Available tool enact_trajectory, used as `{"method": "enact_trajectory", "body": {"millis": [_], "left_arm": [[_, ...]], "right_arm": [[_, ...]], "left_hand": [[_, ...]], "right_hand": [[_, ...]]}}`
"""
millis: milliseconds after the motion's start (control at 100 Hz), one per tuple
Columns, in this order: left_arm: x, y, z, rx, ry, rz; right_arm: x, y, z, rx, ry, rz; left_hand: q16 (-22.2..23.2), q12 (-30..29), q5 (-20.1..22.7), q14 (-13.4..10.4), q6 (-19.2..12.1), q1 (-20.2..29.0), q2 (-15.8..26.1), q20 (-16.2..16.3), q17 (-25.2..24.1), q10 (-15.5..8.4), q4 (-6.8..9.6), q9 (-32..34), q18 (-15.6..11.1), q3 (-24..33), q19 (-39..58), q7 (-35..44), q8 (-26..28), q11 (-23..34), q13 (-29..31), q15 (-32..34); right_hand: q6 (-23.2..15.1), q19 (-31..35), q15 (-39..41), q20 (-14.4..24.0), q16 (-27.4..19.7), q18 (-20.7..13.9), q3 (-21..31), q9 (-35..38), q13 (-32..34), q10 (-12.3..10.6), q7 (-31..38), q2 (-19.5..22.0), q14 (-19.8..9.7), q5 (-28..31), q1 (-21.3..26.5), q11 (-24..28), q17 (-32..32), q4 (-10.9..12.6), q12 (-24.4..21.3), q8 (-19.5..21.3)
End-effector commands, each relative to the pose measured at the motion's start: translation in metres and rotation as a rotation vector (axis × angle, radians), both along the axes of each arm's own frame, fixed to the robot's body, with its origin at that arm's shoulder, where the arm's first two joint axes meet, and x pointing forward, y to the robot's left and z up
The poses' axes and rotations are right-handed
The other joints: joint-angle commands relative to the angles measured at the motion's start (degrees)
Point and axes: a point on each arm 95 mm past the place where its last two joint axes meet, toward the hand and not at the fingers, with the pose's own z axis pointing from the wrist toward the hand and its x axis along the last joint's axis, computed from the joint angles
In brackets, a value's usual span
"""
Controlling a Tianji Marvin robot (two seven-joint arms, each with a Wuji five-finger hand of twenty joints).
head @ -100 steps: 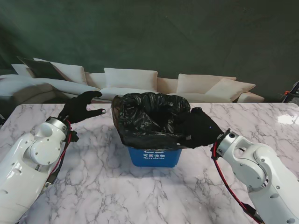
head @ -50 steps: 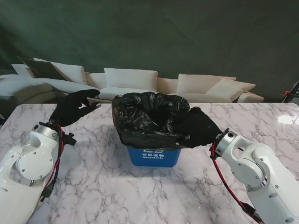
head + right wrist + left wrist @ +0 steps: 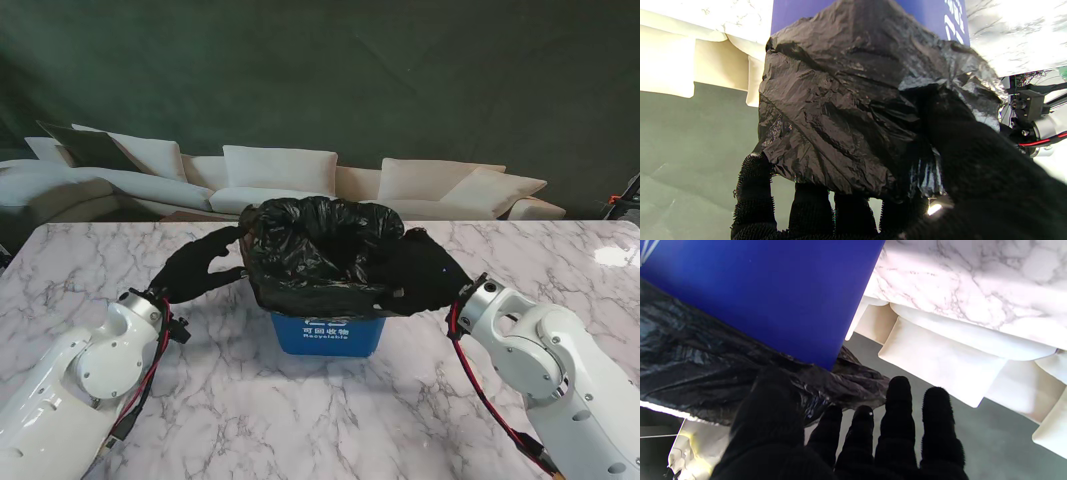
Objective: Fit the garbage bag over the bin
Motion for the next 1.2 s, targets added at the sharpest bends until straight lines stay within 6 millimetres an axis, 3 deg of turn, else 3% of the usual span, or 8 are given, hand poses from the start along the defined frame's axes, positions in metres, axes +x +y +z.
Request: {"method": "enact_trajectory", "body": {"millis": [0, 220, 320, 410, 660, 840, 950, 1190], "left_arm": [[0.004, -0.004, -0.003, 0.01, 0.029, -0.009], [0.016, -0.011, -0.002, -0.03, 0.069, 0.0], [0.02, -0.012, -0.001, -0.034, 0.083, 0.0], [0.024, -0.014, 0.0, -0.035, 0.1, -0.004], [0.032, -0.016, -0.002, -0.036, 0.147, -0.006], [0.036, -0.018, -0.001, -0.028, 0.155, -0.005], [0.038, -0.018, -0.001, -0.023, 0.164, -0.004], [0.041, -0.018, 0.001, -0.021, 0.172, -0.001]], "right_arm": [[0.0, 0.0, 0.001, -0.002, -0.001, -0.001], [0.0, 0.0, 0.002, 0.004, 0.003, -0.003], [-0.001, 0.0, 0.003, 0.023, 0.01, 0.003], [-0.003, 0.0, 0.005, 0.046, 0.015, 0.016], [-0.008, -0.004, 0.008, 0.036, 0.045, 0.017], [-0.011, -0.006, 0.009, 0.075, 0.04, 0.018], [-0.012, -0.006, 0.012, 0.17, -0.013, -0.008], [-0.012, -0.013, 0.024, 0.348, -0.145, -0.057]], "left_hand": [[-1.63, -1.6, -3.04, -0.43, 1.24, -2.76, -2.0, -1.19, -1.58, 0.09, 0.61, -4.02, -1.08, -0.39, -2.12, -1.58, -1.52, -1.54, -2.72, -2.22], [-1.17, -1.72, -5.63, 0.5, 3.23, -8.13, -1.68, -0.74, -2.65, 1.57, -0.3, -5.37, -0.42, -0.63, -2.34, -2.93, -2.96, -1.46, -3.99, -1.29], [-0.92, -1.24, -5.28, 0.58, 2.61, -8.55, -1.22, -0.47, -2.87, 1.53, -0.37, -4.56, -0.02, -0.52, -2.35, -2.58, -2.99, -1.22, -4.06, -1.04], [-0.81, -0.94, -4.88, 0.61, 2.25, -8.73, -0.92, -0.31, -2.93, 1.46, -0.41, -3.9, 0.19, -0.51, -2.4, -2.26, -2.92, -1.22, -3.88, -0.95], [-0.62, -0.4, -4.15, 0.68, 1.59, -8.66, -0.81, 0.13, -2.94, 1.31, -0.42, -2.91, 0.73, -0.41, -2.56, -1.71, -2.73, -1.76, -3.39, -1.0], [-0.42, -0.03, -3.89, 0.68, 1.58, -8.6, -0.71, 0.43, -2.74, 1.25, -0.42, -2.31, 0.6, -0.44, -2.56, -1.53, -2.63, -1.85, -3.13, -0.95], [-0.28, 0.23, -3.65, 0.76, 1.55, -8.62, -0.56, 0.66, -2.69, 1.32, -0.41, -2.02, 0.67, -0.44, -2.49, -1.39, -2.53, -1.77, -3.14, -0.88], [-0.14, 0.49, -2.06, 0.62, 0.21, -8.08, 0.13, 0.96, -2.88, 1.24, -0.33, -1.88, 0.85, -0.38, -2.69, -0.38, -1.89, -1.98, -3.13, -0.94]], "right_hand": [[-1.65, -0.28, 0.67, 0.59, 0.73, -0.68, 3.42, -0.76, -0.43, -0.15, 1.75, 3.19, 0.54, 0.21, 3.8, -0.21, -0.58, 0.18, 0.32, 0.8], [-2.13, -0.32, 0.52, 0.58, 0.68, -0.78, 2.95, -1.28, -0.8, -0.11, 1.02, 3.55, 0.54, -0.98, 3.1, -0.51, -0.7, 0.12, 0.18, 0.43], [-0.96, -0.79, 0.1, 0.7, 0.55, -0.72, -3.8, -2.73, -1.92, 0.34, -2.46, 5.34, 0.71, -6.16, -4.25, -2.27, -1.5, 0.73, -1.35, -3.46], [5.73, -2.11, -0.4, 1.6, 0.71, -0.37, -8.26, -3.97, -2.93, 0.51, -16.27, 8.96, 0.86, -7.65, -14.65, -3.17, -2.44, 6.94, -2.05, 0.19], [17.22, -4.16, -2.2, 1.63, -0.25, 0.79, -14.42, -8.06, -5.12, 2.05, -31.45, 6.79, 2.75, -18.47, -25.38, -5.34, -3.26, 5.49, -4.02, -5.0], [21.34, -4.44, -2.25, 2.08, -0.46, 0.93, -9.36, -10.0, -5.21, 2.34, -36.75, 6.96, 2.36, -22.65, -32.42, -5.32, -2.58, 4.39, -5.28, -7.71], [19.76, -0.85, -0.5, 5.85, 1.11, -0.05, -20.18, -8.55, -3.58, 1.83, -35.2, 19.29, 1.49, -22.18, -23.95, -2.4, -0.95, 6.83, -4.25, -5.74], [17.36, 6.84, 3.48, 10.08, 3.2, -2.26, -23.81, -5.24, 0.37, 0.35, -28.7, 20.6, -0.11, -17.31, -13.05, 1.93, 2.85, 9.25, -1.71, -3.44]]}}
